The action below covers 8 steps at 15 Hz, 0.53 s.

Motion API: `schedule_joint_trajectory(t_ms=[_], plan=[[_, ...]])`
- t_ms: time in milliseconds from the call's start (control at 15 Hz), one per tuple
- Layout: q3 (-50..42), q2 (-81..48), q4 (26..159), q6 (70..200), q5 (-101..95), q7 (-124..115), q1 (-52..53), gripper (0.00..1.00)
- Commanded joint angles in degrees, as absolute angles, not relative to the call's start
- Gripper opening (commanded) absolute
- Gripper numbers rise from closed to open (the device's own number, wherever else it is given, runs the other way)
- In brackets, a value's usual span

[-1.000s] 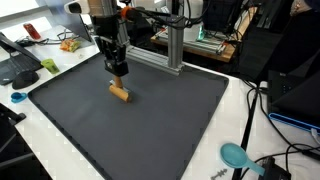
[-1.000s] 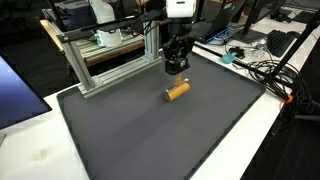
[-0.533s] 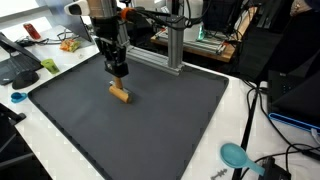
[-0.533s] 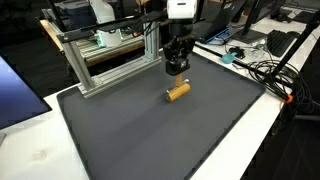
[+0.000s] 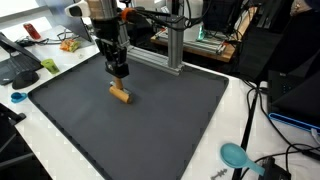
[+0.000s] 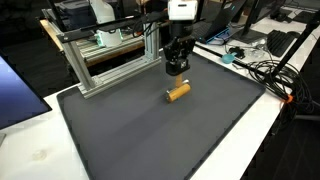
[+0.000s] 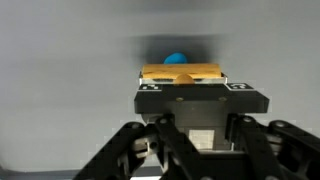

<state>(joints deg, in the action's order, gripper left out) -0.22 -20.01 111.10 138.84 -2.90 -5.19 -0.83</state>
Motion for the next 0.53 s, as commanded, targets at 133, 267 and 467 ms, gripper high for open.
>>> schedule_joint_trajectory(t_ms=[133, 267, 467], plan=[[-0.32, -22.38, 109.81, 134.3, -1.63, -5.57, -0.13, 0.22], [-0.34, -22.55, 109.54, 134.07, -1.64, -5.66, -0.1, 0.22], [-0.28, -22.93, 109.14, 133.9, -1.45, -5.43, -0.2, 0.22]])
